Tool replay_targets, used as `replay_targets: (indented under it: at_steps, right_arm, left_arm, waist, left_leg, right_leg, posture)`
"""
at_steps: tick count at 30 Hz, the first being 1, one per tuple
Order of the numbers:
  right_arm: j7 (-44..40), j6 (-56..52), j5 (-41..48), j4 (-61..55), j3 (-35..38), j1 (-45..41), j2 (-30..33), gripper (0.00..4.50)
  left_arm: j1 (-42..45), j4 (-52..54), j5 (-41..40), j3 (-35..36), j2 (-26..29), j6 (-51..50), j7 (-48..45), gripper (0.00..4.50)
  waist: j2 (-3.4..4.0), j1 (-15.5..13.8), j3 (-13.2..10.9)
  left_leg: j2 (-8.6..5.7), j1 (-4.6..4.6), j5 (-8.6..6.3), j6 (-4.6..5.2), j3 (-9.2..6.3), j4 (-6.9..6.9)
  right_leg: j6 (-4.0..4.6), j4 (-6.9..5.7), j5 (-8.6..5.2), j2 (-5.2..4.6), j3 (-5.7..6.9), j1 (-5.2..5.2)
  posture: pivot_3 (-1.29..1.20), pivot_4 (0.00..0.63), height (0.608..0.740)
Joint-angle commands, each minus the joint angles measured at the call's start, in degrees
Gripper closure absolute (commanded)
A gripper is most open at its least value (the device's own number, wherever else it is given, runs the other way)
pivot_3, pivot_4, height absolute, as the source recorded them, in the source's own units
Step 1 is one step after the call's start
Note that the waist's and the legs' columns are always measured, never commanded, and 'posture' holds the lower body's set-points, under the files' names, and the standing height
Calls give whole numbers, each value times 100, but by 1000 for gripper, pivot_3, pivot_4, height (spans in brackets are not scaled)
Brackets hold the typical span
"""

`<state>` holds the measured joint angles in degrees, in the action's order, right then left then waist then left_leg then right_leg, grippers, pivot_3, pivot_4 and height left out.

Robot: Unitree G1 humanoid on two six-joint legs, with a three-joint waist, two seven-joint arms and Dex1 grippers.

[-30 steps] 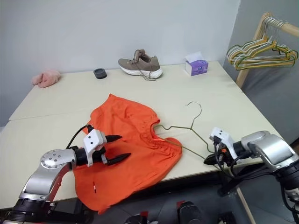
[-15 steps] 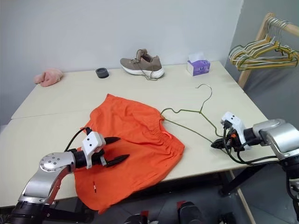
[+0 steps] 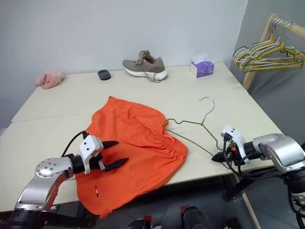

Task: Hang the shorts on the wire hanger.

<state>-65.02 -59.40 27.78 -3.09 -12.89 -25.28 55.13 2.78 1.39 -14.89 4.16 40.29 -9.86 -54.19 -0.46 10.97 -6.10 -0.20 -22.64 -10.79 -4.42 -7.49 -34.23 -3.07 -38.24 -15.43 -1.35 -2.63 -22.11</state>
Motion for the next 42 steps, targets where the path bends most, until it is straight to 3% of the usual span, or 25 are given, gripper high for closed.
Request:
replay_targets:
  at_steps: [1, 10, 22, 42]
  right_arm:
    - [-73, -56, 117, -230, 265, 55, 155, 4500]
    - [-153, -258, 462, -764, 696, 630, 535, 4500]
    - [247, -1116, 1087, -766, 1333, 405, 215, 4500]
    - [235, -1160, 1259, -1317, 1151, 997, 553, 4500]
  left_arm:
    - [14, 119, -11, 102, 61, 73, 24, 54]
    - [102, 26, 7, 76, 64, 98, -9, 54]
    - [108, -2, 20, 57, 58, 116, -40, 54]
    - [11, 248, -251, 100, 47, -49, -221, 54]
  waist:
    - [0, -1, 0]
    - [0, 11, 0]
    - [-1, 25, -2]
    - [-1, 13, -6]
  left_leg:
    - [0, 0, 0, 0, 0, 0]
    - [1, 1, 0, 0, 2, 0]
    - [1, 2, 0, 0, 4, 0]
    - [1, 1, 0, 0, 4, 0]
  right_leg:
    - [1, 0, -1, 0, 0, 0]
    - [29, -1, -16, 0, -1, 0]
    - [29, -1, -17, 0, -3, 0]
    - [31, 3, -18, 0, -2, 0]
  posture:
    - [-166, 60, 740]
    - [-184, 62, 740]
    - [-192, 68, 740]
    - [-187, 67, 740]
